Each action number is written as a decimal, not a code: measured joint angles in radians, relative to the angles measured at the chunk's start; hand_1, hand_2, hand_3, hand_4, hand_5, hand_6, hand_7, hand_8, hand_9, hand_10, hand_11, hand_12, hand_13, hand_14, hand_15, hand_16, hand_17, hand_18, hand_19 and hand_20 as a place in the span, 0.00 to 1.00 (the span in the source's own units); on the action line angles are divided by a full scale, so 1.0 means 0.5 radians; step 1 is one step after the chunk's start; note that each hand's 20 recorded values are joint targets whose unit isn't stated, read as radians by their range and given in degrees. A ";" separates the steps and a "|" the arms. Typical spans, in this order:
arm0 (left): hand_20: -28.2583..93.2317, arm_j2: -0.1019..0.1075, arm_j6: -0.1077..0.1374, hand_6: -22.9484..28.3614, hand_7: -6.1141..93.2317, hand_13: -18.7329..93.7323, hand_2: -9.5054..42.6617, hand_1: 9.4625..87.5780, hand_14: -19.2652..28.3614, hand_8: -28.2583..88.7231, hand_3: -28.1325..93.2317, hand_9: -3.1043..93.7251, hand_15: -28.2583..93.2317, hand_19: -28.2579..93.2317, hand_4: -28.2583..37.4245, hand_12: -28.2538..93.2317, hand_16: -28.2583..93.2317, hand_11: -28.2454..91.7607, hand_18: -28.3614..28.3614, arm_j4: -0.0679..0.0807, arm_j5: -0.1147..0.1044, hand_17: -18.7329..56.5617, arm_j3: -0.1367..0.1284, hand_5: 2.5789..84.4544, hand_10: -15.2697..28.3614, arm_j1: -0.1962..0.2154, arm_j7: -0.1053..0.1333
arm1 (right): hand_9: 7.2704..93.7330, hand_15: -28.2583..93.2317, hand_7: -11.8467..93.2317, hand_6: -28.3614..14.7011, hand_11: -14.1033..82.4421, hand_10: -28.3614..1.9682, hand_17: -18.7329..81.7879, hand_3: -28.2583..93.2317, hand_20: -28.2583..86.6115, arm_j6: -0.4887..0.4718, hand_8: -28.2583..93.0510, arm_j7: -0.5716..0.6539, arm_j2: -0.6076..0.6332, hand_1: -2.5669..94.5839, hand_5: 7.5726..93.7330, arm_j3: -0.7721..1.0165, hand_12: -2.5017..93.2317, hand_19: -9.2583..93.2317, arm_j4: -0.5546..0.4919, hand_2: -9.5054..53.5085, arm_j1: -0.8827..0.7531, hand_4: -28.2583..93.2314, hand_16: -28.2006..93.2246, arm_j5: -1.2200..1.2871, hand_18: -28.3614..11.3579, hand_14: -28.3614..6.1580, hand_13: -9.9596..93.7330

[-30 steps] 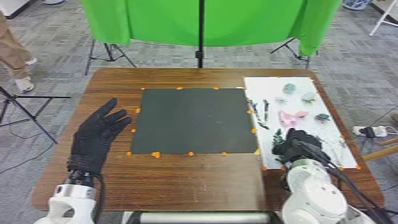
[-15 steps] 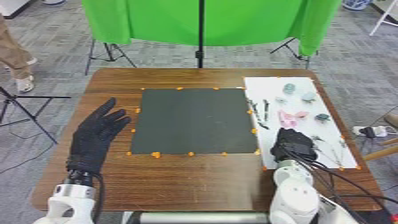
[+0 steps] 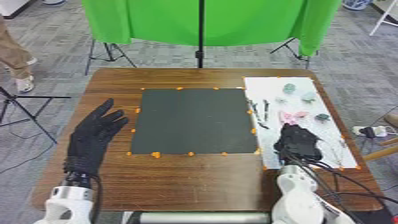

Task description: Arrange flowers

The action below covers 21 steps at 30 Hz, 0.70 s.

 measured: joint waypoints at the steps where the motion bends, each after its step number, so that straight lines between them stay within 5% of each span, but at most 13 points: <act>1: 0.37 0.001 0.002 0.61 0.18 0.37 0.36 0.22 0.91 0.16 0.84 0.38 0.62 0.57 0.13 0.33 0.18 0.45 0.85 0.000 -0.001 0.10 -0.003 0.40 0.80 0.002 0.000 | 0.92 0.82 0.37 0.52 0.68 0.52 0.74 0.84 0.72 0.005 0.36 -0.008 0.005 0.62 0.92 0.001 0.30 1.00 -0.034 0.00 0.005 0.00 0.38 -0.005 0.15 0.62 0.94; 6: 0.37 0.003 0.014 0.61 0.18 0.37 0.36 0.22 0.91 0.16 0.84 0.38 0.62 0.57 0.13 0.33 0.18 0.45 0.85 -0.011 -0.001 0.10 -0.019 0.40 0.80 0.008 -0.004 | 0.93 0.82 0.36 0.51 0.68 0.53 0.74 0.84 0.73 0.016 0.36 -0.146 -0.017 0.62 0.93 -0.018 0.30 1.00 -0.161 0.00 0.123 0.00 0.38 0.051 0.15 0.62 0.95; 12: 0.37 0.020 0.052 0.61 0.18 0.37 0.36 0.22 0.91 0.16 0.84 0.38 0.62 0.58 0.12 0.33 0.18 0.45 0.85 -0.044 -0.013 0.10 -0.079 0.40 0.80 0.026 -0.025 | 0.93 0.82 0.36 0.52 0.68 0.53 0.74 0.84 0.73 -0.120 0.36 -0.651 -0.255 0.61 0.94 -0.153 0.30 1.00 -0.061 0.00 0.448 0.00 0.38 0.236 0.15 0.62 0.95; 21: 0.38 0.197 0.116 0.61 0.18 0.37 0.36 0.22 0.92 0.16 0.84 0.38 0.62 0.58 0.12 0.33 0.18 0.45 0.85 -0.045 -0.051 0.10 -0.082 0.40 0.80 -0.125 -0.027 | 0.94 0.82 0.35 0.53 0.69 0.53 0.75 0.84 0.74 -0.289 0.37 -1.080 -0.895 0.61 0.94 -0.536 0.29 1.00 0.501 0.00 0.885 0.00 0.38 0.218 0.14 0.62 0.96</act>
